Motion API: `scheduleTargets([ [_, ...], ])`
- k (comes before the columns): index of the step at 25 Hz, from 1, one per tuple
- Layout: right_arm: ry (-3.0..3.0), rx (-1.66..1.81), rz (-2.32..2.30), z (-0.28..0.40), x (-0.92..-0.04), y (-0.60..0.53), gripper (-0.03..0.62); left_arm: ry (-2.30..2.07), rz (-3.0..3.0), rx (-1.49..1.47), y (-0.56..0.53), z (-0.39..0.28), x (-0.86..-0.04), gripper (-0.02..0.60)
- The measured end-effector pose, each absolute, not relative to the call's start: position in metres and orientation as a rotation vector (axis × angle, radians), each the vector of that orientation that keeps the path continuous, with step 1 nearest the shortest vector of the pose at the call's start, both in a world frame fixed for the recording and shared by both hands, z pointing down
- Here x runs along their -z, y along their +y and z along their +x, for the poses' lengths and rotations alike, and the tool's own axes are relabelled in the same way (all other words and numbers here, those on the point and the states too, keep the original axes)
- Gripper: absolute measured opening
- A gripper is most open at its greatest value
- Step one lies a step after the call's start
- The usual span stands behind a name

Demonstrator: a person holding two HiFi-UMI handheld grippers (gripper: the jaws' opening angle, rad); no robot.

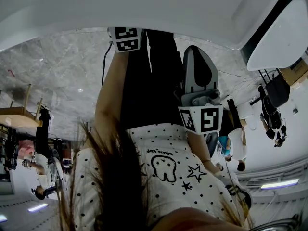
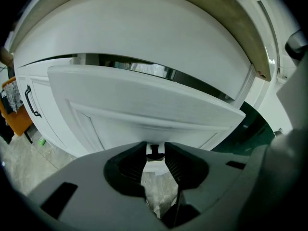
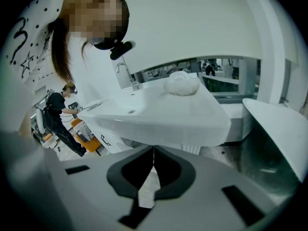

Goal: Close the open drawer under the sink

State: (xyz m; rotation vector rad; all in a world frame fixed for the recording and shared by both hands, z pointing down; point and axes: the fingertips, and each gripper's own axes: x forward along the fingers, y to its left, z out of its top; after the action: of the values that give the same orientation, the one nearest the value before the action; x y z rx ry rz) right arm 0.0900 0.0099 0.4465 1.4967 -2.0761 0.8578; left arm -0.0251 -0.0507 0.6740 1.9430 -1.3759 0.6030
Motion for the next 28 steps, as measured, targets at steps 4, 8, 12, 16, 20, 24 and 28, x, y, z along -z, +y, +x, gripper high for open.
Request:
scheduleTargets([
  [4, -2.075, -0.858, 1.497, 0.092, -0.447, 0.01, 0.014, -1.386, 1.948, -0.591, -0.057, -0.023, -0.674, 0.12],
  [8, -2.076, -0.858, 1.494, 0.092, -0.448, 0.009, 0.014, -1.394, 1.954, -0.584, -0.063, -0.021, -0.673, 0.12],
  [12, -2.074, -0.86, 1.493, 0.091, -0.448, 0.009, 0.014, -1.398, 1.96, -0.582, -0.067, -0.022, -0.673, 0.12],
  [16, -2.076, -0.859, 1.493, 0.089, -0.449, 0.008, 0.014, -1.403, 1.959, -0.581, -0.068, -0.025, -0.673, 0.12],
  [20, -2.075, -0.86, 1.493, 0.089, -0.449, 0.01, 0.014, -1.404, 1.964, -0.58, -0.069, -0.023, -0.672, 0.12],
  [24, -2.074, -0.862, 1.492, 0.089, -0.449, 0.01, 0.014, -1.41, 1.966, -0.578, -0.073, -0.024, -0.672, 0.12],
  [28, -2.074, -0.862, 1.493, 0.089, -0.45, 0.008, 0.014, -1.414, 1.967, -0.573, -0.078, -0.024, -0.672, 0.12],
])
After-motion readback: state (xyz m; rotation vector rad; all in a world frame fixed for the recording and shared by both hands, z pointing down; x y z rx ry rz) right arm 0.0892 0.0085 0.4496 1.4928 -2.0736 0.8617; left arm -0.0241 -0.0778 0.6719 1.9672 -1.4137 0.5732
